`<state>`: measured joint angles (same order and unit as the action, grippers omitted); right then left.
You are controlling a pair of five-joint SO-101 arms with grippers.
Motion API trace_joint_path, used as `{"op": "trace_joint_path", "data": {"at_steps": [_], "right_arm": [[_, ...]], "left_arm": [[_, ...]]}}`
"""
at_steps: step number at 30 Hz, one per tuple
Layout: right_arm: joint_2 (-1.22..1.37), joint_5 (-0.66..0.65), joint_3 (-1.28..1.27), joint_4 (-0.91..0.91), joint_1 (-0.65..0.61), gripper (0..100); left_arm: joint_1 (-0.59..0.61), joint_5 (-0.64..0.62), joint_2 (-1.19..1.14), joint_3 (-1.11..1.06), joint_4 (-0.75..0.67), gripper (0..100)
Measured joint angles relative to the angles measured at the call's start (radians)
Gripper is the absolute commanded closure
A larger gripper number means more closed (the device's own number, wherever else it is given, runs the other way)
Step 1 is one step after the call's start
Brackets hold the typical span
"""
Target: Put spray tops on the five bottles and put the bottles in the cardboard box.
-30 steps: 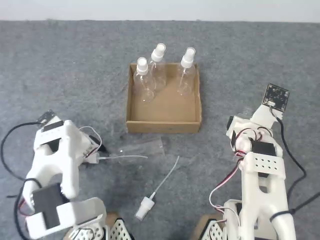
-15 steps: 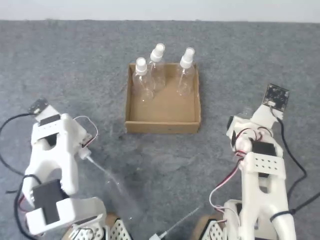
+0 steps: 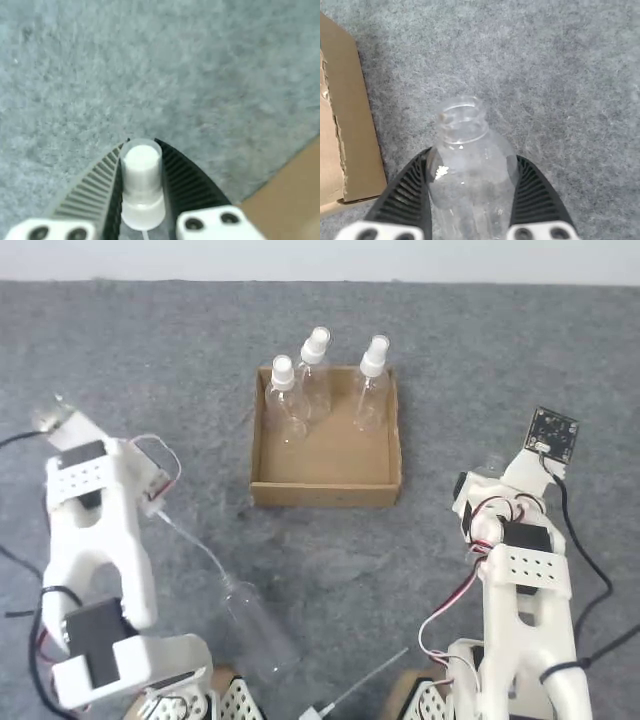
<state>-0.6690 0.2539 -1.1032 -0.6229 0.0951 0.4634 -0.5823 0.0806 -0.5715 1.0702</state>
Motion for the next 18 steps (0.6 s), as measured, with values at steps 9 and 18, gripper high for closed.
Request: {"op": "trace_joint_path", "data": {"at_steps": [9, 18], "right_arm": [[0.0, 0.0, 0.0, 0.0, 0.0, 99.1], [0.0, 0.0, 0.0, 0.0, 0.0, 99.1]], "left_arm": [[0.0, 0.0, 0.0, 0.232, 0.175, 99], [0.002, 0.0, 0.02, 0.321, 0.244, 99]]}}
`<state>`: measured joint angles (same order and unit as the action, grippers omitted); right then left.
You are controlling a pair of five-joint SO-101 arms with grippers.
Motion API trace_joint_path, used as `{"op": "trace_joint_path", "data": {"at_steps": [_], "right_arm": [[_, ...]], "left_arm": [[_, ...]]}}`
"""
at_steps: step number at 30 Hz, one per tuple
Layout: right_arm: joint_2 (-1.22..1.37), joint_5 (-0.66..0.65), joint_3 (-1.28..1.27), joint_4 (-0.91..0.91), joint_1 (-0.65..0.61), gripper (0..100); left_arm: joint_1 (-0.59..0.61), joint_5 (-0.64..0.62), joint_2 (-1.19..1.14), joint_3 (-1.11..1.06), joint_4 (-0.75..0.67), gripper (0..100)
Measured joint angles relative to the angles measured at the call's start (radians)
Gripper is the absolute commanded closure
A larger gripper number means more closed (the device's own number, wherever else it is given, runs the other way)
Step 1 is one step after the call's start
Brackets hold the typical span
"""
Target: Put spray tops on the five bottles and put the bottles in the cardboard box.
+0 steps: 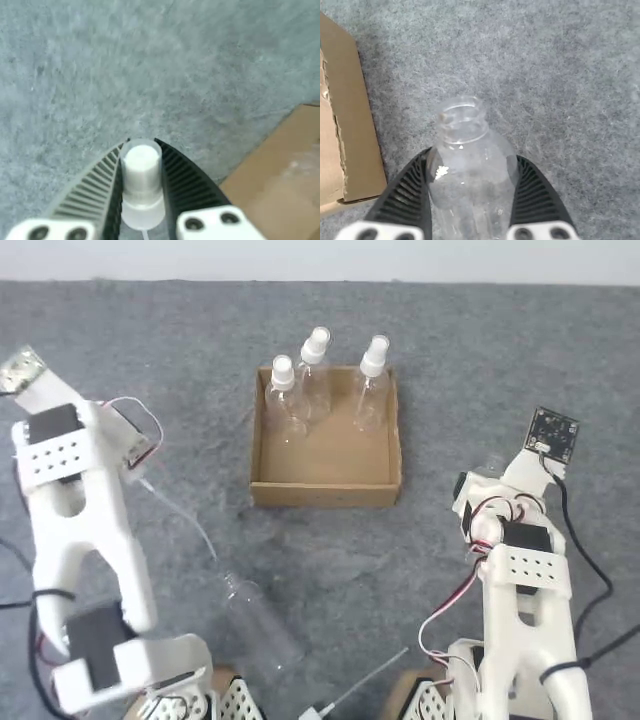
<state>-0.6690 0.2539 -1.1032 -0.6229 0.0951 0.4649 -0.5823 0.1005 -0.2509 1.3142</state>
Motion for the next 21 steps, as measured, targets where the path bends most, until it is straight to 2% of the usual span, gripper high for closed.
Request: {"op": "trace_joint_path", "data": {"at_steps": [7, 16, 21], "right_arm": [[0.0, 0.0, 0.0, 0.0, 0.0, 99.2], [0.0, 0.0, 0.0, 0.0, 0.0, 99.2], [0.0, -0.072, 0.0, 0.0, 0.0, 99.2]], "left_arm": [[-0.002, 0.0, 0.265, 0.0, 0.0, 99], [-0.106, -0.002, 0.468, -0.038, 0.0, 99], [-0.184, -0.002, 0.597, -0.087, -0.02, 99]]}}
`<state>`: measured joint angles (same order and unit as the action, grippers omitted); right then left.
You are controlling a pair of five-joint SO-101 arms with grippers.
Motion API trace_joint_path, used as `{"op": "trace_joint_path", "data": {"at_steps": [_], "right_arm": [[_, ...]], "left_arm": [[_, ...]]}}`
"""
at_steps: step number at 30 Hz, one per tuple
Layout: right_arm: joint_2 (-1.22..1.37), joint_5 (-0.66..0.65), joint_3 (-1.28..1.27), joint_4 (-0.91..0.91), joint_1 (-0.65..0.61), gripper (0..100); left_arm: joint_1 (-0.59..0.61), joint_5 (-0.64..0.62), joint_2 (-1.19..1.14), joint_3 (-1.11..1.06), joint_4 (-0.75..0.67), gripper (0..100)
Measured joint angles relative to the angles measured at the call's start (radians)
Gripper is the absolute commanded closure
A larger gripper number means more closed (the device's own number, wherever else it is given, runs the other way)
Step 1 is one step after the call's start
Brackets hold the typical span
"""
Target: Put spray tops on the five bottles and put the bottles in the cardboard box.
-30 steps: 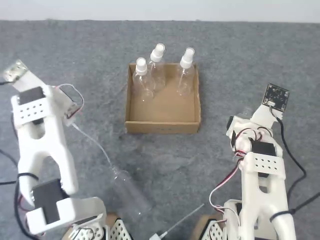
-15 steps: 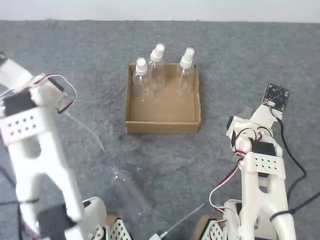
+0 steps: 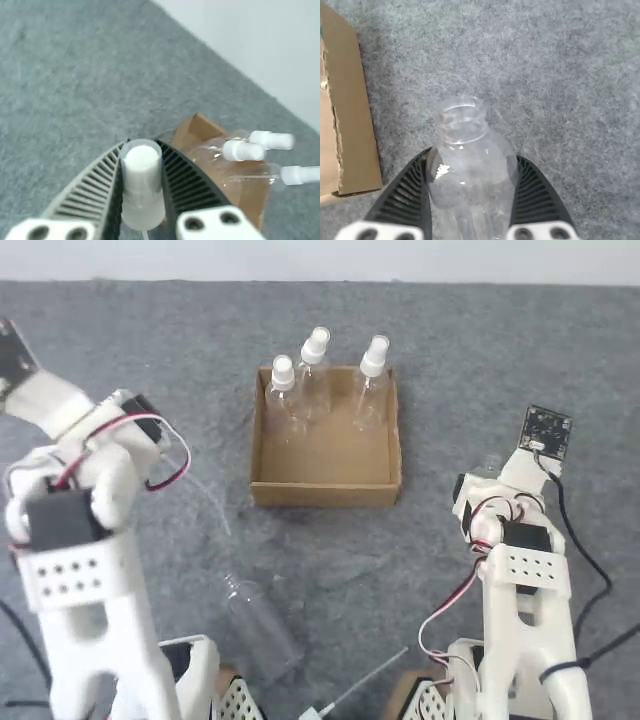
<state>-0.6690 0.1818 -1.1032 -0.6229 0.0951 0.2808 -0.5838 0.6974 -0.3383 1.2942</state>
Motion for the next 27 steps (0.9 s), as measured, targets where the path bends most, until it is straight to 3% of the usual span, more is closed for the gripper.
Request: {"op": "trace_joint_path", "data": {"at_steps": [7, 12, 27], "right_arm": [[-0.14, -0.02, 0.0, 0.0, 0.0, 99.2], [-0.258, -0.068, 0.0, -0.032, -0.003, 99.2], [-0.554, -0.153, 0.0, -0.124, -0.209, 99.2]], "left_arm": [[-0.014, -0.003, 0.129, -0.121, -0.13, 99], [-0.014, -0.003, 0.18, -0.144, -0.141, 99], [-0.017, -0.003, 0.342, -0.146, -0.141, 99]]}}
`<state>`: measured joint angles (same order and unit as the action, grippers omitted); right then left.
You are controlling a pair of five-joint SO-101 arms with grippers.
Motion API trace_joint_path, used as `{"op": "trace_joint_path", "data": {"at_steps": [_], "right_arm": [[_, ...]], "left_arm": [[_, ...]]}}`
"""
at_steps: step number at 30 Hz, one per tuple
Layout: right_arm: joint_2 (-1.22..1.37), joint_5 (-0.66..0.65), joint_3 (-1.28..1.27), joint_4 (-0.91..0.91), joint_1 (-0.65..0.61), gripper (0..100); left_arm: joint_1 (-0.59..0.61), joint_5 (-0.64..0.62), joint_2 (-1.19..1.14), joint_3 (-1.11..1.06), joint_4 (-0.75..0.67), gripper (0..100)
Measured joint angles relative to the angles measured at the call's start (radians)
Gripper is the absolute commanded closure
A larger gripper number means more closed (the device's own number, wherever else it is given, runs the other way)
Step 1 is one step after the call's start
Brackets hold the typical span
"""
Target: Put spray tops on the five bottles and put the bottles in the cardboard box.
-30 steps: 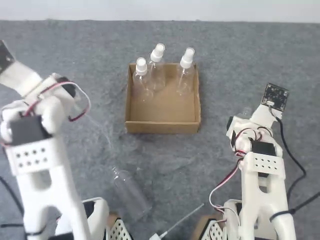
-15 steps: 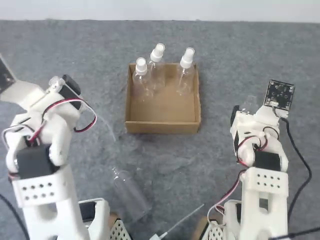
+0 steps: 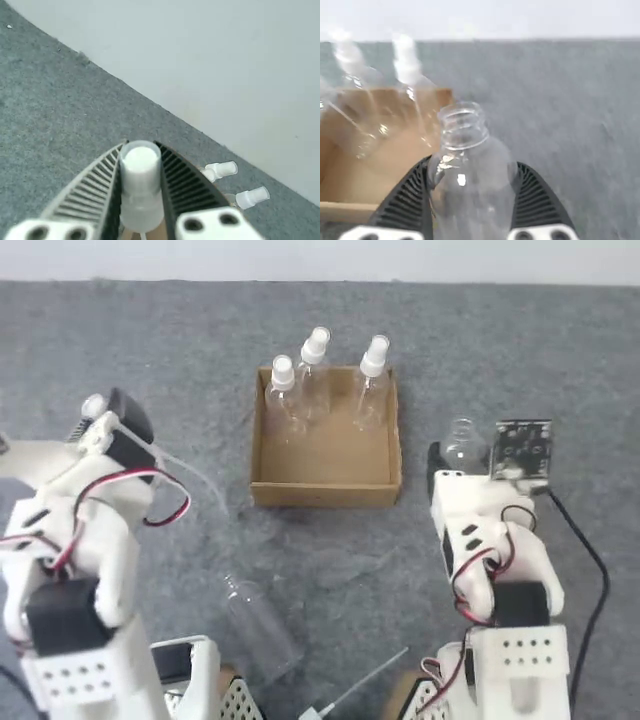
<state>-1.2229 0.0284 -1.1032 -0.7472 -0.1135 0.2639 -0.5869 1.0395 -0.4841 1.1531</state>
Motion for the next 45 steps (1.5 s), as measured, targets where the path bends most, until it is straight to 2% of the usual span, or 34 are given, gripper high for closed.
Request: {"op": "trace_joint_path", "data": {"at_steps": [7, 16, 23, 33, 41, 45], "right_arm": [[-0.055, -0.055, 0.0, 0.0, -0.106, 99.2], [-0.055, -0.104, 0.0, 0.0, -0.311, 99.2], [-0.055, -0.11, 0.0, 0.0, -0.471, 99.2], [-0.055, -0.11, 0.0, -0.002, -0.68, 99.2], [-0.055, -0.11, 0.0, -0.002, -0.753, 99.2], [-0.055, -0.11, 0.0, 0.002, -0.766, 99.2]], "left_arm": [[0.002, -0.006, 0.064, 0.0, 0.0, 99], [0.002, -0.103, 0.152, 0.0, -0.012, 99], [0.002, -0.12, 0.245, 0.002, -0.046, 99], [0.002, -0.222, 0.345, 0.002, -0.046, 99], [0.002, -0.259, 0.348, 0.002, -0.046, 99], [-0.075, -0.262, 0.348, 0.0, -0.046, 99]]}}
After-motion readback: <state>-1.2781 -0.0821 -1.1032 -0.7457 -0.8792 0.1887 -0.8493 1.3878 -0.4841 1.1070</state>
